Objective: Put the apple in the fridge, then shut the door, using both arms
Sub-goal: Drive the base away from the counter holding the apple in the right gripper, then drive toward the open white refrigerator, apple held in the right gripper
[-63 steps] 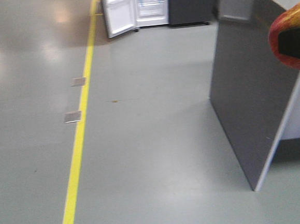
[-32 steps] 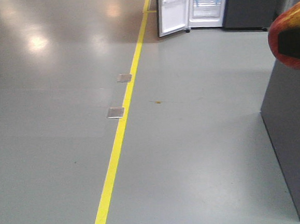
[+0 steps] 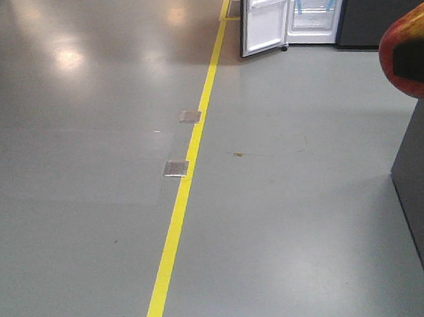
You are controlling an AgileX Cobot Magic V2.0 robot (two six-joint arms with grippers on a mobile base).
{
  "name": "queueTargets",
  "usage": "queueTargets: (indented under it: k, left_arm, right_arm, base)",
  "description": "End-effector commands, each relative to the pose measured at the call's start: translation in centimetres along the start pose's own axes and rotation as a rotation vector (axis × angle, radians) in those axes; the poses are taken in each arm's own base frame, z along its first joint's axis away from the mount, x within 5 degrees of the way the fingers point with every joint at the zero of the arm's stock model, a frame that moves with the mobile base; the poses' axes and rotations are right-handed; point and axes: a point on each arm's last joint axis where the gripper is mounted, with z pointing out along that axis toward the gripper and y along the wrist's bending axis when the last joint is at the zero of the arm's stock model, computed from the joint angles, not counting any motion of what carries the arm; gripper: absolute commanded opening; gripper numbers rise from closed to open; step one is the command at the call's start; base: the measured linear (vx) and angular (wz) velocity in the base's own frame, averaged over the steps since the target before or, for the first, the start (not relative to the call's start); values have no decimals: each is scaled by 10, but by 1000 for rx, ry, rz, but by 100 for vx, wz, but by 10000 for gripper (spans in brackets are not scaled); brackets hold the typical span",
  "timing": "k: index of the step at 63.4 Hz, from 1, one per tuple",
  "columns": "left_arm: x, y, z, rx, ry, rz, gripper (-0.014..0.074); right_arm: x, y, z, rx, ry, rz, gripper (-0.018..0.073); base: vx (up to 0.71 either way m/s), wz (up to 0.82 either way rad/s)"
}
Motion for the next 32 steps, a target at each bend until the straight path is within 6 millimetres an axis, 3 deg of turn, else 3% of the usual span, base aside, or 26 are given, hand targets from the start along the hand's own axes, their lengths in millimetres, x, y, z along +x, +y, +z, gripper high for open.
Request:
queueTargets:
  k: [1,32]
  left_arm:
    - [-1,0,0,-5,-70,-16,-6]
    - [-1,0,0,-5,-70,-16,-6]
  right_arm:
    - [-12,2,-7,14,-97,3,-6]
    - [-12,2,-7,14,-97,3,-6]
  base:
    - [19,-2]
    - [21,-5]
